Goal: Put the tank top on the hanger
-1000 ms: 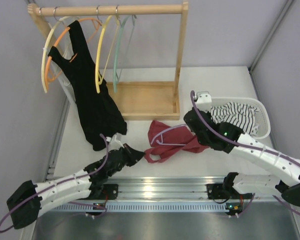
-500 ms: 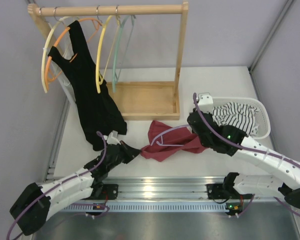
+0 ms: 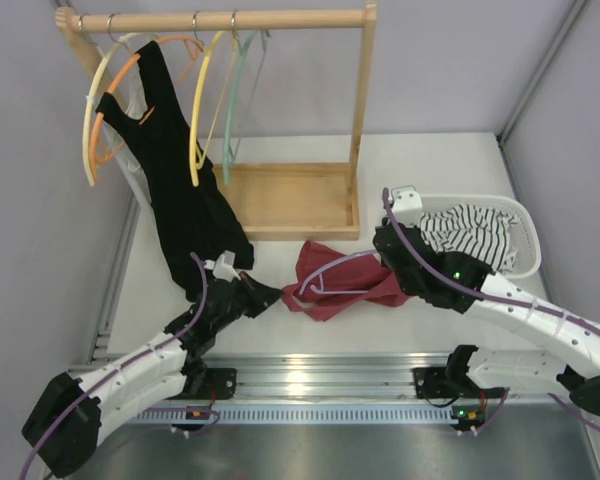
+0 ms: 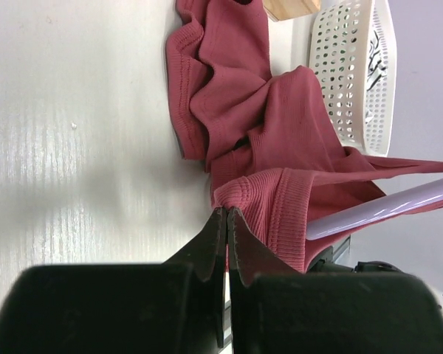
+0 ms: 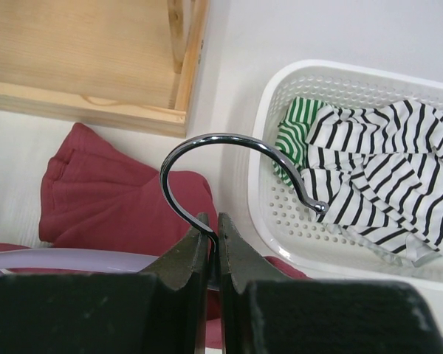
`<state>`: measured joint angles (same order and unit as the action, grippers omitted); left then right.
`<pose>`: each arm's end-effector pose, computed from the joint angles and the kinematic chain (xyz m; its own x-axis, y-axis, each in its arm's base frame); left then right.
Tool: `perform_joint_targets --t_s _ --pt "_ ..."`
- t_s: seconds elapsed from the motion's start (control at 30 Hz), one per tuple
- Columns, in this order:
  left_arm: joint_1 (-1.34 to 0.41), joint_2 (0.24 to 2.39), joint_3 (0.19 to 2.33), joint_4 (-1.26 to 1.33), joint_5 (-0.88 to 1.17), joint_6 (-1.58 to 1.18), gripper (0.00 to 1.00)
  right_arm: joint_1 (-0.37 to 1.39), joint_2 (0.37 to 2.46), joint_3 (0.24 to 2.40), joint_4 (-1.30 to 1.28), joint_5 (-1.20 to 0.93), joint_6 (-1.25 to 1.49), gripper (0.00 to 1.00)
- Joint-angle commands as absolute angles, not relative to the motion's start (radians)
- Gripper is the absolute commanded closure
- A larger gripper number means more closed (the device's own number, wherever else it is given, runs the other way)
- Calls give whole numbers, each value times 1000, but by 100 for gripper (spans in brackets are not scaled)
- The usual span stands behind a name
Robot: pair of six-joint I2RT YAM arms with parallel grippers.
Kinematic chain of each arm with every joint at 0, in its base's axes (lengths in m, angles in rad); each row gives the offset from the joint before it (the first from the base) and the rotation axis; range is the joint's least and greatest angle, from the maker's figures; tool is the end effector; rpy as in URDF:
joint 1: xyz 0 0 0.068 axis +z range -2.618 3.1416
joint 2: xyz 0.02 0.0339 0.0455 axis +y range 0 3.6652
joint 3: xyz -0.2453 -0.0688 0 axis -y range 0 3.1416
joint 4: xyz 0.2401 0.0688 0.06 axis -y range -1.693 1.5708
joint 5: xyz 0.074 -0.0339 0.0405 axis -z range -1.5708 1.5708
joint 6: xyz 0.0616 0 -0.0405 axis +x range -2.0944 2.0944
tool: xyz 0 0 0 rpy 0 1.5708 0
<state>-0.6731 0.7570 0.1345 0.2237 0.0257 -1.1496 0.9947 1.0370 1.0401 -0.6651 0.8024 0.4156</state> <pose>0.1528 -0.1238 0.1381 -0.7098 -0.6009 -0.3677 -0.0147 0.5345 -0.8451 0.1609 0.1664 0.3136 -0.4169 -0.1267 -0.9001 -0.1153 0.9896 -0.0859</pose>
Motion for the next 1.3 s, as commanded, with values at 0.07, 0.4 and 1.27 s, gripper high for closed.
perform_joint_targets --t_s 0.07,0.4,1.27 --pt "-652 768 199 230 71 -1114 100 1023 1037 1042 -607 821 396 100" --pt "-641 773 287 192 110 -1085 100 1035 1052 1040 -600 838 394 100" --pt "-641 850 781 -69 176 -1002 100 1173 1055 1032 -302 920 267 100"
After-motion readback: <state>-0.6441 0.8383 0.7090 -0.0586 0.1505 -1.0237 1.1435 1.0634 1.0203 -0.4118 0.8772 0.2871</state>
